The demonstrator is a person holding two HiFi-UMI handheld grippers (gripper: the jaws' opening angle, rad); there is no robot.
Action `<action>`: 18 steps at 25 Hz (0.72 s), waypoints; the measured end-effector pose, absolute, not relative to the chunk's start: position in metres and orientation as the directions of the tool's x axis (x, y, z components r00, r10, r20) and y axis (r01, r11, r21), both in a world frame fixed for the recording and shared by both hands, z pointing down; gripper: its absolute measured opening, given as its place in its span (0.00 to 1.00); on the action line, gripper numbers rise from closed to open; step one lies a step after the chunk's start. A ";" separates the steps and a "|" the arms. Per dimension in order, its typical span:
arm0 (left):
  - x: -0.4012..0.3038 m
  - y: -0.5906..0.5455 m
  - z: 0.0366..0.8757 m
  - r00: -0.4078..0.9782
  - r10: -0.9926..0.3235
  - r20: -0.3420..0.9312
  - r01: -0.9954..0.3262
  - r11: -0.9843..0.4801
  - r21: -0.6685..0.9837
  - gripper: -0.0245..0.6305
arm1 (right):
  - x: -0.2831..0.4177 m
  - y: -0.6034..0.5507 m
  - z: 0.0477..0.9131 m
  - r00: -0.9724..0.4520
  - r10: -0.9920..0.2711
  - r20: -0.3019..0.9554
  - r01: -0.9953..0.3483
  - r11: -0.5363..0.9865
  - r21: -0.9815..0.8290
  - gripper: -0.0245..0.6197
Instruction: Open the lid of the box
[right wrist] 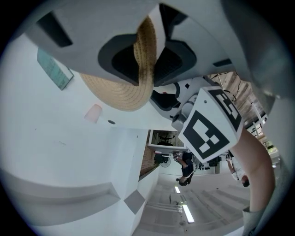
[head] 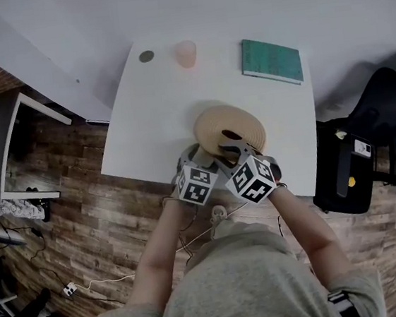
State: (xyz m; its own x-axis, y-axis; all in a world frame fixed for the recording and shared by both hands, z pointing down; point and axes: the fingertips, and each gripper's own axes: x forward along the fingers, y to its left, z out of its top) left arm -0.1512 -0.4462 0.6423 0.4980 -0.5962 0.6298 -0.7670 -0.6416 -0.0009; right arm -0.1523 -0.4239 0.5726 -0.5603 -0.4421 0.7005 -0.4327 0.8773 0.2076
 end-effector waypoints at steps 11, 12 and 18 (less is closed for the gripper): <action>-0.151 -0.445 0.641 0.483 -0.601 0.637 -0.774 -0.633 -0.010 0.47 | -0.144 -0.427 0.536 -0.593 -0.510 0.623 -0.478 0.846 0.238 0.15; -0.151 -0.445 0.641 0.481 -0.602 0.637 -0.775 -0.632 -0.011 0.47 | -0.144 -0.428 0.533 -0.595 -0.515 0.617 -0.483 0.843 0.237 0.15; -0.152 -0.445 0.642 0.475 -0.606 0.639 -0.781 -0.625 -0.013 0.47 | -0.135 -0.433 0.516 -0.617 -0.546 0.566 -0.542 0.817 0.197 0.15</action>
State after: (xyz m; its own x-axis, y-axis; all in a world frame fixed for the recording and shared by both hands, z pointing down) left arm -0.1517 -0.4448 0.6419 0.4745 -0.6057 0.6387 -0.7805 -0.6250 -0.0128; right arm -0.1347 -0.4331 0.5162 -0.6175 -0.5460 0.5662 -0.5418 0.8171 0.1970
